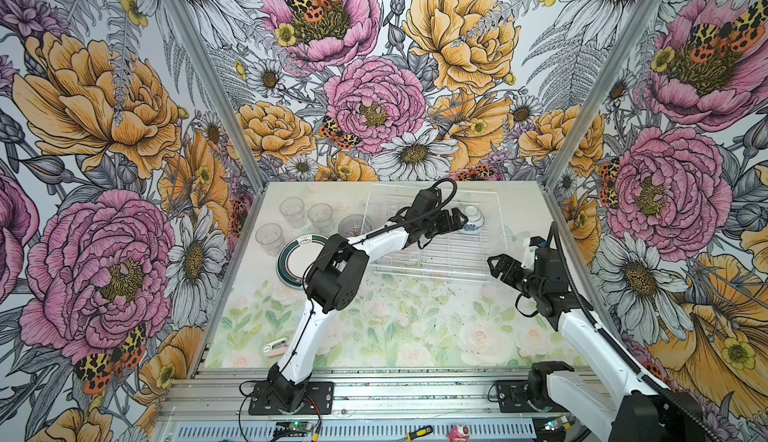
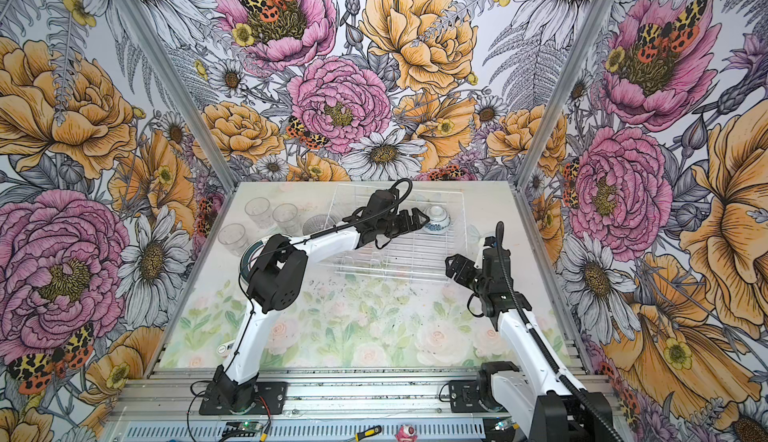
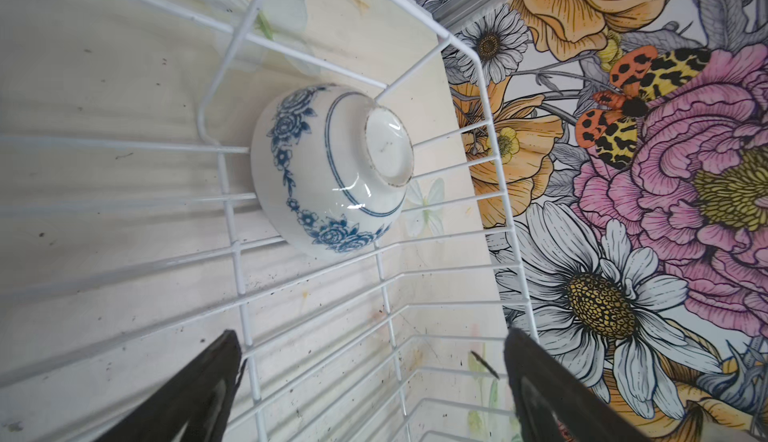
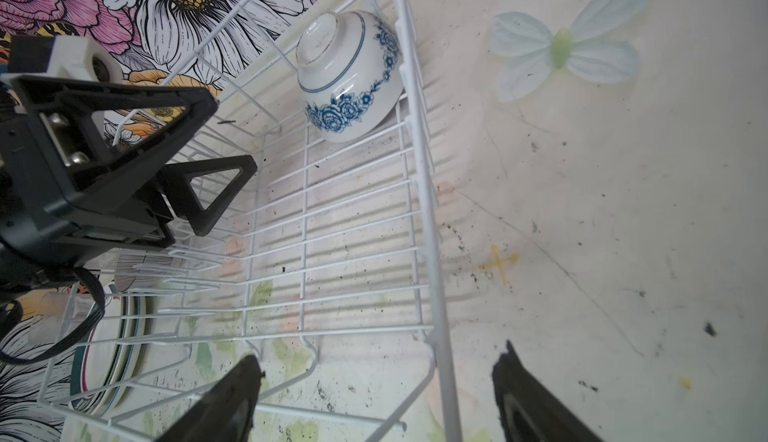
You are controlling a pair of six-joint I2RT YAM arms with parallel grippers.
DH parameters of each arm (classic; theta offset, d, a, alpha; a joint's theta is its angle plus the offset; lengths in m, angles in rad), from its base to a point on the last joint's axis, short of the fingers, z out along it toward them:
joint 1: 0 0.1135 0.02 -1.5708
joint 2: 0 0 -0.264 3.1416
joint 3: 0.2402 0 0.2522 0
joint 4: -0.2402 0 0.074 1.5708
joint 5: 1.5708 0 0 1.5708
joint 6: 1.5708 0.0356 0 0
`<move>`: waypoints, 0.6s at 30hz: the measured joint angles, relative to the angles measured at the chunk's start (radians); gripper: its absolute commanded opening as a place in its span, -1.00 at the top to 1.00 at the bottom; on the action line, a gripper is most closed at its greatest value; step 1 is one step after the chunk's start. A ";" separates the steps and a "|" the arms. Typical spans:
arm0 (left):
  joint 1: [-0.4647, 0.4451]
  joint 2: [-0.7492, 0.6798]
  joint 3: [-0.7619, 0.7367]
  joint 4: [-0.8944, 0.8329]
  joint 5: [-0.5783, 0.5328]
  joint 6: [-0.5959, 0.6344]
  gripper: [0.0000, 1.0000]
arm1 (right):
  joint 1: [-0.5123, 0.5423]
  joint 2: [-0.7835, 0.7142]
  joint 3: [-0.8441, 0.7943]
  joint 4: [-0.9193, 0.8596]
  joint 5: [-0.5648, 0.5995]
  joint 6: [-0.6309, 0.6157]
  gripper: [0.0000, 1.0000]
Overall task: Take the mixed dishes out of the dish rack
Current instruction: 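Lower the left gripper around the blue-patterned bowl while the right gripper moves beside it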
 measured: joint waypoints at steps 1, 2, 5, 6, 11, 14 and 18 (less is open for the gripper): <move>0.000 0.004 0.007 0.006 0.002 -0.007 -0.97 | 0.000 0.006 0.000 0.003 0.000 0.001 -0.77; 0.000 0.009 0.017 0.011 0.005 -0.013 -0.97 | 0.000 0.011 0.000 0.006 0.000 0.001 -0.77; 0.000 0.027 0.046 0.026 0.021 -0.036 -0.97 | 0.000 0.019 0.000 0.015 0.000 0.001 -0.76; 0.000 0.034 0.052 0.035 0.025 -0.044 -0.97 | 0.000 0.021 0.000 0.017 0.000 0.001 -0.76; 0.001 0.071 0.069 0.048 0.039 -0.064 -0.97 | 0.000 0.047 0.005 0.026 -0.002 0.001 -0.74; 0.002 0.098 0.078 0.046 0.043 -0.075 -0.97 | 0.000 0.071 0.011 0.031 -0.005 0.002 -0.74; 0.002 0.131 0.106 0.047 0.043 -0.086 -0.97 | 0.001 0.082 0.014 0.037 -0.005 0.010 -0.73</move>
